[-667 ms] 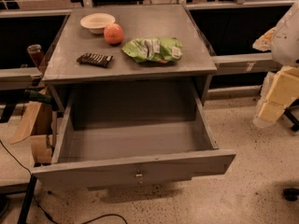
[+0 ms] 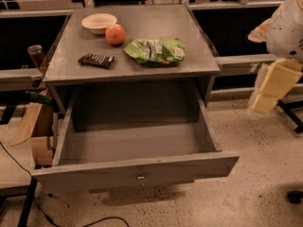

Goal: Place apple into top drawer

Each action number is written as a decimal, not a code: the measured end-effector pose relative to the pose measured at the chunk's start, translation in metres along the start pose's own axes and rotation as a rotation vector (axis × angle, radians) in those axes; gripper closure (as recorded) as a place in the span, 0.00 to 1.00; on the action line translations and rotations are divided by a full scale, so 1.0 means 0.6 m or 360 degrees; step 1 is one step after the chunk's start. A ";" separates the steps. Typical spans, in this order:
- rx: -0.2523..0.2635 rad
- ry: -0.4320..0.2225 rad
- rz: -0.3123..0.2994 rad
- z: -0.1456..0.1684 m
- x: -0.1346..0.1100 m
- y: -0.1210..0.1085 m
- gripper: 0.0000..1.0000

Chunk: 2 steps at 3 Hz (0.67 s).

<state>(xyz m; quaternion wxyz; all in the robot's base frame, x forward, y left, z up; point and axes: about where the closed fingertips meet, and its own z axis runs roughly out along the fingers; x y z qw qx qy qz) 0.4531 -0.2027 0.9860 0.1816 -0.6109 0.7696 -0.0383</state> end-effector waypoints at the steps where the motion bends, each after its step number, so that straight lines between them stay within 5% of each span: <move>1: 0.0036 -0.0126 -0.0027 0.013 -0.066 -0.045 0.00; 2: 0.0049 -0.0315 0.0037 0.037 -0.144 -0.093 0.00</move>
Offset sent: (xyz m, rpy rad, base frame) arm 0.1255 0.1172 0.0234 0.3424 -0.1084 0.0065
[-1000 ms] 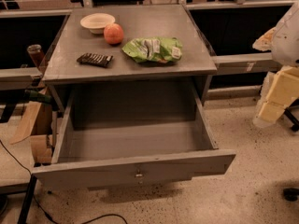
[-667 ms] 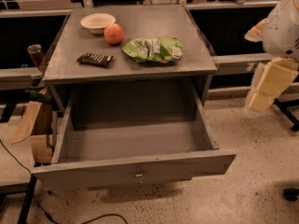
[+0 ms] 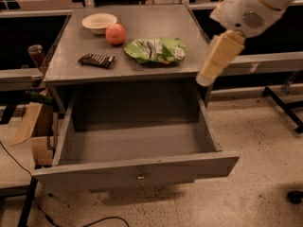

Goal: Place apple into top drawer

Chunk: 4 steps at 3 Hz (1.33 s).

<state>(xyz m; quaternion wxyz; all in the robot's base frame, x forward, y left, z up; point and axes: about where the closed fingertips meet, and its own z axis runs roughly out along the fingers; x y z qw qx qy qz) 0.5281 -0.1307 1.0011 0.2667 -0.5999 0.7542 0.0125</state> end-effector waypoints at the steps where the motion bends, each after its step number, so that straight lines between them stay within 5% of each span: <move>1: -0.0028 -0.0209 0.0198 0.064 -0.071 -0.025 0.00; 2: 0.0049 -0.0396 0.0466 0.105 -0.139 -0.069 0.00; 3: 0.0112 -0.0476 0.0584 0.097 -0.157 -0.092 0.00; 4: 0.0111 -0.0477 0.0584 0.097 -0.157 -0.092 0.00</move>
Offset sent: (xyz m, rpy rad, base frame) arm 0.1329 0.1210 0.0051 0.5705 -0.0391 -0.3993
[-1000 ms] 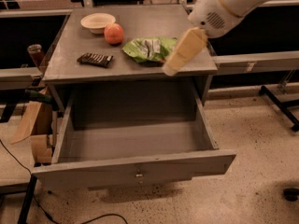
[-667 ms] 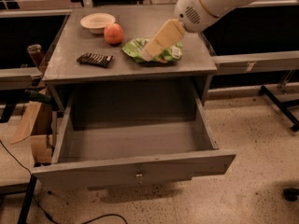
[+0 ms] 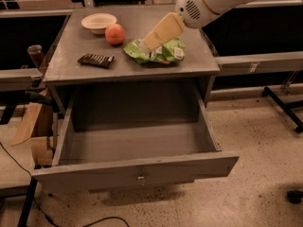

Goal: Place apple into top drawer

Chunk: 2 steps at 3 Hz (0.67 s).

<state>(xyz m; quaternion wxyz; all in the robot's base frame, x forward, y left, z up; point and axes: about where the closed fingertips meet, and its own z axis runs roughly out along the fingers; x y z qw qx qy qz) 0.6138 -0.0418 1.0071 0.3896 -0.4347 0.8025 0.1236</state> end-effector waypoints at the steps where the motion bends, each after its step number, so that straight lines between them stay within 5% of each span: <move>1: -0.0037 -0.0030 0.0012 0.008 -0.015 -0.001 0.00; 2: -0.0058 -0.0081 0.0075 0.069 -0.052 -0.044 0.00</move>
Offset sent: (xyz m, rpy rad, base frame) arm 0.1311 0.0587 -0.0052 0.1638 0.0283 -0.0069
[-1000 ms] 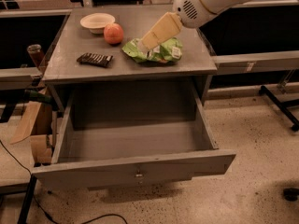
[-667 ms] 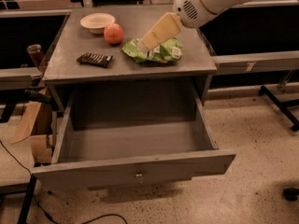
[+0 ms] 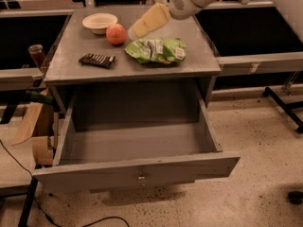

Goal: Place apple into top drawer

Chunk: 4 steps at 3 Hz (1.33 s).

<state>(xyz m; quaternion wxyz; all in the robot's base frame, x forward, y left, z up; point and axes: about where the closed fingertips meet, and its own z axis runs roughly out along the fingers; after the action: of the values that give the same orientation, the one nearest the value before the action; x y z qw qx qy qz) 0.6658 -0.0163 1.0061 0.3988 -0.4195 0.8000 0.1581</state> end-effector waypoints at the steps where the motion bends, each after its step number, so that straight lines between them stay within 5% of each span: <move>1: 0.0026 -0.0089 0.0133 0.097 -0.048 -0.063 0.00; 2: 0.0057 -0.0194 0.0314 0.189 -0.091 -0.098 0.00; 3: 0.0157 -0.0335 0.0496 0.274 -0.147 -0.117 0.00; 4: 0.0277 -0.0362 0.0604 0.338 -0.188 -0.125 0.00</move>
Offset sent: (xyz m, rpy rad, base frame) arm 0.2163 0.1135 -0.0292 0.4653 -0.0036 -0.3685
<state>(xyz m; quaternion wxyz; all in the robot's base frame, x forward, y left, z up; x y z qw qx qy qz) 0.8657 0.1197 0.9710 0.4841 -0.2050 0.8251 0.2070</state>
